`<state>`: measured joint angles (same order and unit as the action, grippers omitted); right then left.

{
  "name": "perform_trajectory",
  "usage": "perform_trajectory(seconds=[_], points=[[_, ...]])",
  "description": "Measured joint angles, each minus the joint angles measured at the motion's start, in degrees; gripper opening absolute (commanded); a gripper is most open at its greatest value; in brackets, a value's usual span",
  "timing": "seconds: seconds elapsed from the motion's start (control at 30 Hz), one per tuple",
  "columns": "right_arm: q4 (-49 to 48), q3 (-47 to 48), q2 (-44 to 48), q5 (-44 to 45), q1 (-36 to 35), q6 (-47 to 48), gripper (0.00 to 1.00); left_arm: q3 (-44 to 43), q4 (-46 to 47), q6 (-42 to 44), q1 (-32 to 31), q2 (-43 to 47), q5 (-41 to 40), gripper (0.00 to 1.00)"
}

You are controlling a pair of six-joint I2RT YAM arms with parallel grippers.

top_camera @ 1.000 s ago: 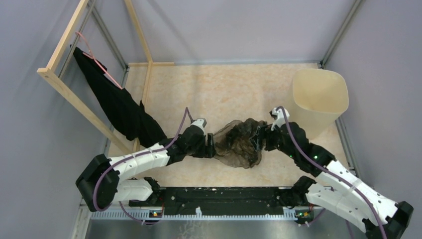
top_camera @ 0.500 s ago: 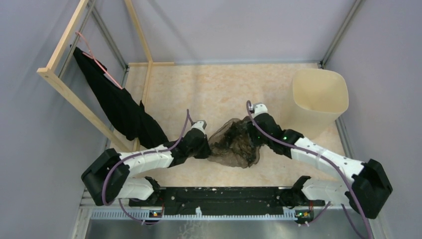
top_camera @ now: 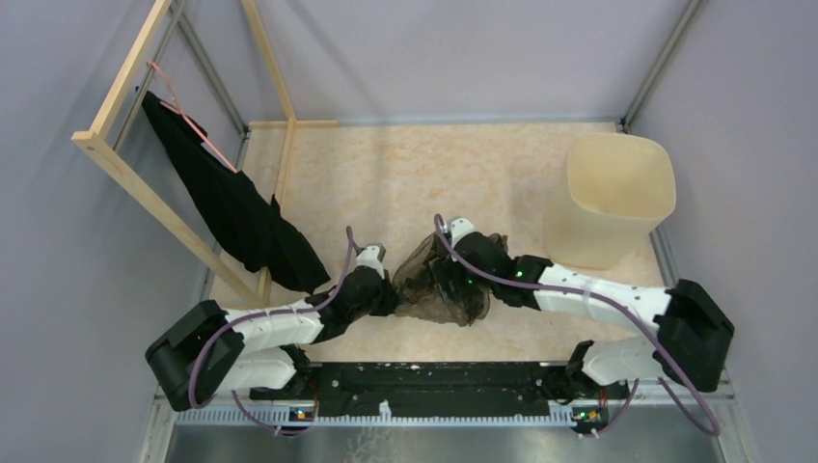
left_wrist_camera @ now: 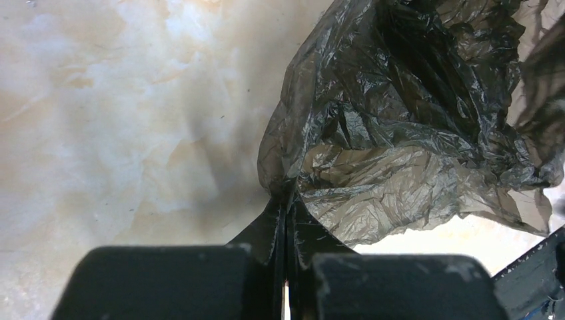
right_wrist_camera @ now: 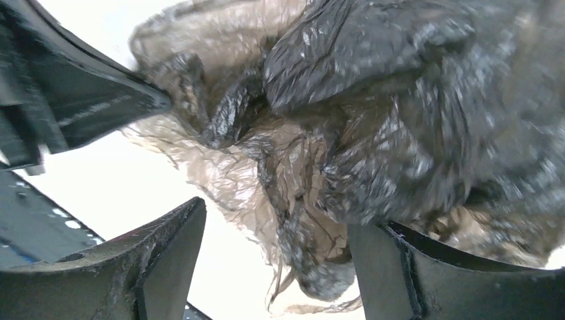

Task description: Put the trash bags into the trash bin

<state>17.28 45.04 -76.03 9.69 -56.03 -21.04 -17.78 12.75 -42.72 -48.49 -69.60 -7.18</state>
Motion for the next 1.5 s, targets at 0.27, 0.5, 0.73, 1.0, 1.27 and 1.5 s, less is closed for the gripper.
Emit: perform_trajectory(seconds=[0.27,0.5,0.73,1.0,1.27,1.5], points=[[3.9,3.0,16.2,3.1,2.5,0.4,0.74,6.1,1.0,-1.8,0.0,7.8,-3.1,0.0],[5.9,-1.5,25.7,3.8,11.3,-1.3,0.57,10.2,1.0,-2.7,0.0,14.4,-4.3,0.0],[3.9,-6.8,22.3,2.8,15.1,-1.9,0.23,10.3,1.2,-2.8,0.0,13.9,-4.5,0.0],[-2.3,-7.5,11.1,-1.9,15.8,-0.4,0.32,10.3,1.8,-2.8,0.0,13.6,-4.5,0.0],[-7.4,-7.5,4.0,-6.7,15.8,0.0,0.36,10.3,4.2,-2.8,0.0,11.6,-4.4,0.0],[-11.7,-7.5,1.3,-8.3,15.8,-0.2,0.35,10.1,5.6,-2.8,0.0,10.3,-4.2,0.0]])
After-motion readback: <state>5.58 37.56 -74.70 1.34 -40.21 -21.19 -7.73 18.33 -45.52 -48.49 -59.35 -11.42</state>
